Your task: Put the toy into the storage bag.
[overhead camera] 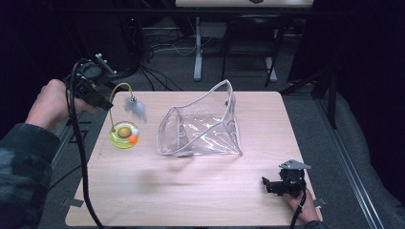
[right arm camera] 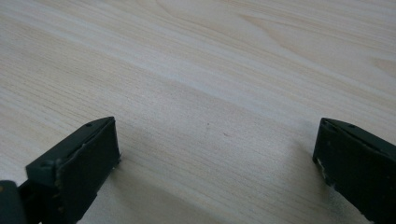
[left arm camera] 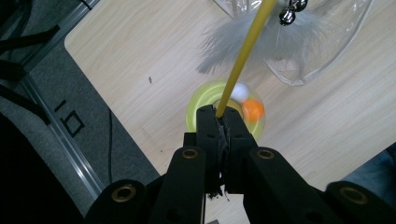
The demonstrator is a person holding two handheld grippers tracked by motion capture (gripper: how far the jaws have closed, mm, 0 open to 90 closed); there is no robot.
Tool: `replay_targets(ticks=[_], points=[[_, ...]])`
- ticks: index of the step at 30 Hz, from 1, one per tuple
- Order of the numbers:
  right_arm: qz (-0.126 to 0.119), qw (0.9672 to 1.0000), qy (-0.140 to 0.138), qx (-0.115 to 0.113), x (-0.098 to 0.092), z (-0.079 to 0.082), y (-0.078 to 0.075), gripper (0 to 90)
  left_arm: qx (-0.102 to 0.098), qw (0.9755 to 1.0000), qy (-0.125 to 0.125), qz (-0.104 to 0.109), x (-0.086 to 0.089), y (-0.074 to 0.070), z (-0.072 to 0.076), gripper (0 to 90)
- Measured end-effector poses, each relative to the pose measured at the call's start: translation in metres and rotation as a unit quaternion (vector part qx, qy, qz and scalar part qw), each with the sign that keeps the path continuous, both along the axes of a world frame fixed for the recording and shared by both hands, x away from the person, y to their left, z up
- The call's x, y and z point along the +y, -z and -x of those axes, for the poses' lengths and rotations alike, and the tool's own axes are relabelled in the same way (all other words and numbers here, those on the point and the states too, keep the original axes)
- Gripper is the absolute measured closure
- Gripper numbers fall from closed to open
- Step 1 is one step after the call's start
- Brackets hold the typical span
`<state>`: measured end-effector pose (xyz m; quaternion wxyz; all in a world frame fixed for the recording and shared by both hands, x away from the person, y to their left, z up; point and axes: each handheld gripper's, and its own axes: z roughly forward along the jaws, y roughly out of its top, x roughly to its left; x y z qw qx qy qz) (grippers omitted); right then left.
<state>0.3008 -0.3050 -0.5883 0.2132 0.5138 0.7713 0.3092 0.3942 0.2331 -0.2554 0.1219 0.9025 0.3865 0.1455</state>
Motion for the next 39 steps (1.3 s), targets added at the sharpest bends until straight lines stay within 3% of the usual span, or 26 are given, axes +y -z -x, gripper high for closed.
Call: replay_targets(ticks=[14, 39], points=[[0.000, 1.0000, 0.000, -0.001, 0.000, 0.000, 0.000, 0.0, -0.013, 0.9998, 0.016, -0.005, -0.014, -0.014, -0.002, 88.1], [0.000, 1.0000, 0.000, 0.000, 0.000, 0.000, 0.000, 0.0, -0.012, 0.9992, 0.039, 0.005, -0.044, -0.036, -0.012, 88.1]])
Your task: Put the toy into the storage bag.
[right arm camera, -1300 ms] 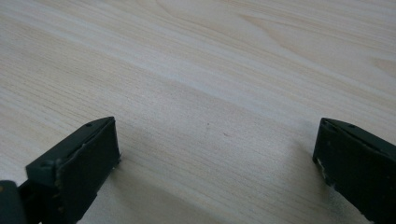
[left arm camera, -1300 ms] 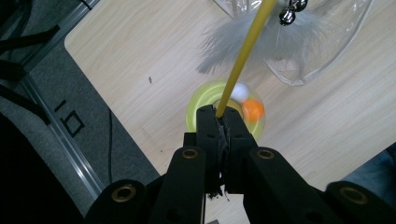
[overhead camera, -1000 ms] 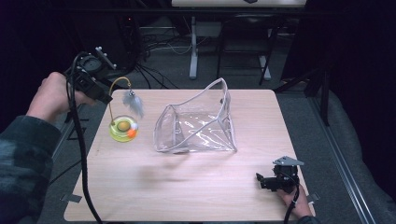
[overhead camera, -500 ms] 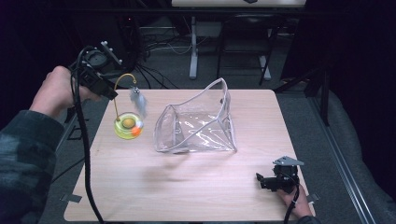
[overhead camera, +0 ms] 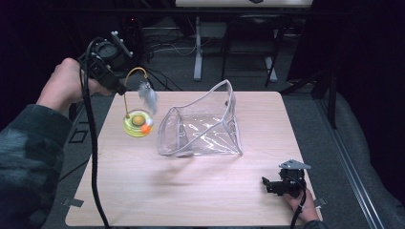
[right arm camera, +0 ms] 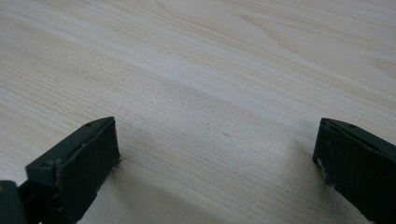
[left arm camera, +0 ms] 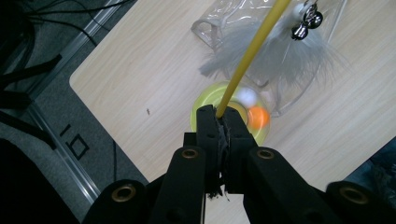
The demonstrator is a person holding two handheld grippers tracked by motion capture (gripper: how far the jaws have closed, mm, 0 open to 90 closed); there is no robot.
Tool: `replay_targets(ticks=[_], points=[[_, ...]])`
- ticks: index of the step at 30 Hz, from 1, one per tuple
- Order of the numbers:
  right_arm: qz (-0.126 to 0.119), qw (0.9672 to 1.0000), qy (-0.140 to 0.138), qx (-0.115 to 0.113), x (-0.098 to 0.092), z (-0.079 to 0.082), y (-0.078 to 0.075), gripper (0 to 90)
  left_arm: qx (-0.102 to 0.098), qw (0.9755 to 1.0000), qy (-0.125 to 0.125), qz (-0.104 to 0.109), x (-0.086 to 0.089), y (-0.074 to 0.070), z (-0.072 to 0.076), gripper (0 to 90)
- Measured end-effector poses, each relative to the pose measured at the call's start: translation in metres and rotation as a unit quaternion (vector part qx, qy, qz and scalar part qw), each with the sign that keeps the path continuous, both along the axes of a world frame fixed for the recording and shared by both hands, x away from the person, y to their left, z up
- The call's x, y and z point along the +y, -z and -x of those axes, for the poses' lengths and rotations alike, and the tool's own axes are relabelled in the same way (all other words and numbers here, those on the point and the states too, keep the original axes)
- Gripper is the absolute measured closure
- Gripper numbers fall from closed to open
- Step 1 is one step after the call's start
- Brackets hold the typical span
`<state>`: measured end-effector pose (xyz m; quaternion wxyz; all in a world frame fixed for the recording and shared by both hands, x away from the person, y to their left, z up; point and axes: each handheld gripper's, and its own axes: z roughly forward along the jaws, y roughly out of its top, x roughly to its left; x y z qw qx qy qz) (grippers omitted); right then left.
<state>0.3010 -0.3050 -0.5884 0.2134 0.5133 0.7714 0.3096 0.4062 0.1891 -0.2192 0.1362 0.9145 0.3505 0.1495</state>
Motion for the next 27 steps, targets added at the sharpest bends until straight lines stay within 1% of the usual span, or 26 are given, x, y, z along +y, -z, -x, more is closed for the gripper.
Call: replay_targets(ticks=[8, 13, 20, 21, 27], points=[[0.000, 1.0000, 0.000, 0.000, 0.000, 0.000, 0.000, 0.0, 0.004, 0.9999, 0.013, -0.008, -0.016, -0.004, -0.006, 88.1], [0.000, 1.0000, 0.000, 0.000, 0.000, 0.000, 0.000, 0.0, -0.002, 0.9997, 0.023, -0.007, -0.026, -0.008, -0.008, 88.1], [0.000, 1.0000, 0.000, 0.000, 0.000, 0.000, 0.000, 0.0, -0.010, 0.9995, 0.029, -0.005, -0.040, -0.012, -0.011, 88.1], [0.000, 1.0000, 0.000, 0.000, 0.000, 0.000, 0.000, 0.0, -0.012, 0.9994, 0.031, -0.005, -0.042, -0.011, -0.011, 88.1], [0.001, 1.0000, -0.002, 0.001, 0.000, 0.000, 0.000, 0.0, -0.011, 0.9991, 0.040, -0.008, -0.058, -0.005, -0.017, 88.2]])
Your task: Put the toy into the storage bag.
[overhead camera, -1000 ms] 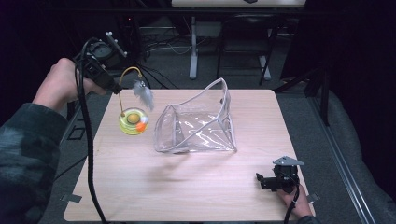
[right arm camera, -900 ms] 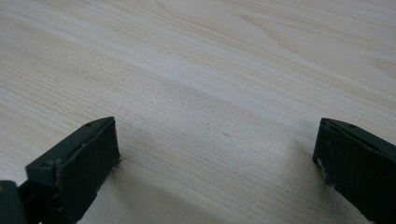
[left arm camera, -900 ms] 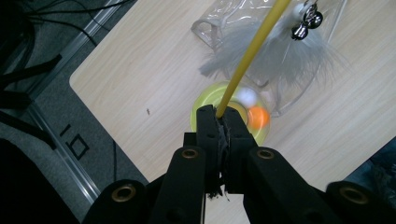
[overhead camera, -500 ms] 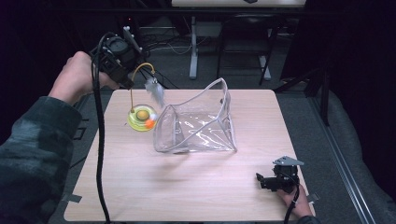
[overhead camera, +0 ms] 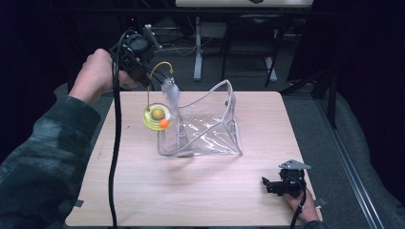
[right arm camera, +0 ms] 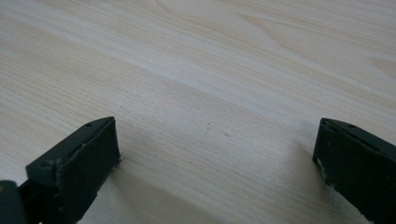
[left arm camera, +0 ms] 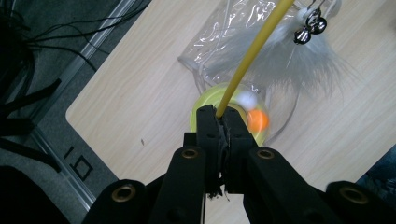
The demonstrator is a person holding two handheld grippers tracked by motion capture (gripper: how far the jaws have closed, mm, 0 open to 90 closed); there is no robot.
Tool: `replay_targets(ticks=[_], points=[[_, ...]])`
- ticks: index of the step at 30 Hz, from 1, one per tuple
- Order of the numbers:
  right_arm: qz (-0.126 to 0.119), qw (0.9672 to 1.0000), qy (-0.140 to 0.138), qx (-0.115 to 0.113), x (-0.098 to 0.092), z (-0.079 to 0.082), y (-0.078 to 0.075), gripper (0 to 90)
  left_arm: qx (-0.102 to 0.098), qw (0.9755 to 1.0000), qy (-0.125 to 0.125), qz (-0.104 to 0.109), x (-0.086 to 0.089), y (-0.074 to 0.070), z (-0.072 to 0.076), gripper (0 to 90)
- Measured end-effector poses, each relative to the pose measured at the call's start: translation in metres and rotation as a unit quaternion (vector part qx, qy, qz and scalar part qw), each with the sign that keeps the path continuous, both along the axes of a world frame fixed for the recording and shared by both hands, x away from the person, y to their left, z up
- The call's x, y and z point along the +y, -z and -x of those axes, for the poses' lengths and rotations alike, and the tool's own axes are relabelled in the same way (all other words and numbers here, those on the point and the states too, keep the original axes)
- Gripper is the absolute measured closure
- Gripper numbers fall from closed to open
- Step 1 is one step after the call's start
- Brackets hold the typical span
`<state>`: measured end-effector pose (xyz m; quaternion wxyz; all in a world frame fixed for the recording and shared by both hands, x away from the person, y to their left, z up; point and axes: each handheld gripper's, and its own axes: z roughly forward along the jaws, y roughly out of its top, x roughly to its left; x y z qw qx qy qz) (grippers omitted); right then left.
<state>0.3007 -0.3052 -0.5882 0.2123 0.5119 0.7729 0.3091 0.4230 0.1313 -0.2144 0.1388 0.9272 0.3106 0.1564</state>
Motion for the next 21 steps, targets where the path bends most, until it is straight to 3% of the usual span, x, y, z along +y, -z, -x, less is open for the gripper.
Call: replay_targets(ticks=[10, 21], points=[[-0.002, 1.0000, -0.004, 0.001, 0.000, 0.000, 0.000, 0.0, -0.002, 0.9999, 0.012, 0.007, -0.025, 0.009, -0.008, 88.1], [0.002, 1.0000, -0.007, 0.003, 0.000, 0.001, 0.000, 0.0, 0.007, 0.9998, 0.012, 0.016, -0.047, 0.037, -0.022, 88.1]])
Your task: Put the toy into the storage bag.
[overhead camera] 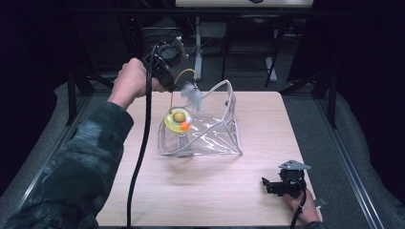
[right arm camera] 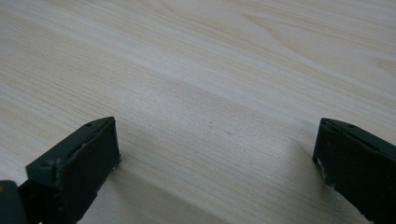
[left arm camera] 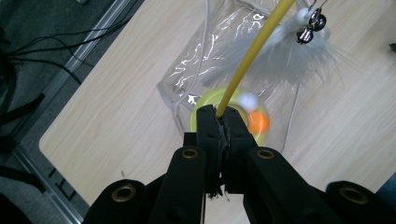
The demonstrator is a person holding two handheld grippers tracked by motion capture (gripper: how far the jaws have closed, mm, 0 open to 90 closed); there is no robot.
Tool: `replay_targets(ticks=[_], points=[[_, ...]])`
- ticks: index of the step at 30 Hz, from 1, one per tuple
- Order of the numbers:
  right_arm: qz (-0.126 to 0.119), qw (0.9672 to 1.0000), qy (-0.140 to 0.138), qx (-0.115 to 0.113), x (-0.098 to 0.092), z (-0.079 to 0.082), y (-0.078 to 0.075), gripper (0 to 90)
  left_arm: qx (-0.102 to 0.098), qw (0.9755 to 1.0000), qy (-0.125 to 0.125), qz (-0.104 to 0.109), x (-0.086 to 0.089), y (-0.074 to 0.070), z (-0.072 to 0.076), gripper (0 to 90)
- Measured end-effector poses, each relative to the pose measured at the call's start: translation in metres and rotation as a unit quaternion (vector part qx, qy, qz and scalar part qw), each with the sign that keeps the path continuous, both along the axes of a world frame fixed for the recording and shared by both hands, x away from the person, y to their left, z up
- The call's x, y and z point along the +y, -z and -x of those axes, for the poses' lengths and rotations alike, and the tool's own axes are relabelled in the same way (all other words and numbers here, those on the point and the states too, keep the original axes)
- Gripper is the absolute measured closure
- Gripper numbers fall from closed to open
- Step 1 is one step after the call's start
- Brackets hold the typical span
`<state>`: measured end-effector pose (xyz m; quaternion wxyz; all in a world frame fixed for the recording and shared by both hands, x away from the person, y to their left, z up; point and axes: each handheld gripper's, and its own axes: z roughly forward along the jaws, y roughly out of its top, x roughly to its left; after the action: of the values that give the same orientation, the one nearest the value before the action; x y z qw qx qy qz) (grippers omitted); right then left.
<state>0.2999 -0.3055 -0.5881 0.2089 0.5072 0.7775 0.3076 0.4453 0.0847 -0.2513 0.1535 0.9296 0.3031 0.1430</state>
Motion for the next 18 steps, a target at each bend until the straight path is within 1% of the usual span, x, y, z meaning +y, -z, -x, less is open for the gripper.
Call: replay_targets(ticks=[7, 10, 14, 15, 16, 18], points=[[0.000, 1.0000, 0.000, 0.000, 0.000, 0.000, 0.000, 0.0, 0.005, 1.0000, 0.003, 0.003, -0.014, 0.018, -0.008, 88.2], [0.000, 1.0000, 0.000, 0.000, 0.000, 0.000, 0.000, 0.0, 0.008, 1.0000, 0.004, 0.002, -0.018, 0.026, -0.011, 88.1], [0.000, 1.0000, 0.000, 0.000, 0.000, 0.000, 0.000, 0.0, 0.010, 0.9999, 0.004, 0.008, -0.022, 0.035, -0.013, 88.1], [0.000, 1.0000, 0.000, 0.000, 0.000, 0.000, 0.000, 0.0, 0.013, 0.9999, 0.006, 0.006, -0.023, 0.037, -0.014, 88.1], [-0.001, 1.0000, 0.000, 0.000, 0.000, 0.000, 0.000, 0.0, 0.013, 0.9999, 0.007, 0.008, -0.024, 0.042, -0.015, 88.1], [0.000, 1.0000, 0.000, 0.000, 0.000, 0.000, 0.000, 0.0, 0.013, 0.9998, 0.009, 0.008, -0.024, 0.043, -0.016, 88.1]])
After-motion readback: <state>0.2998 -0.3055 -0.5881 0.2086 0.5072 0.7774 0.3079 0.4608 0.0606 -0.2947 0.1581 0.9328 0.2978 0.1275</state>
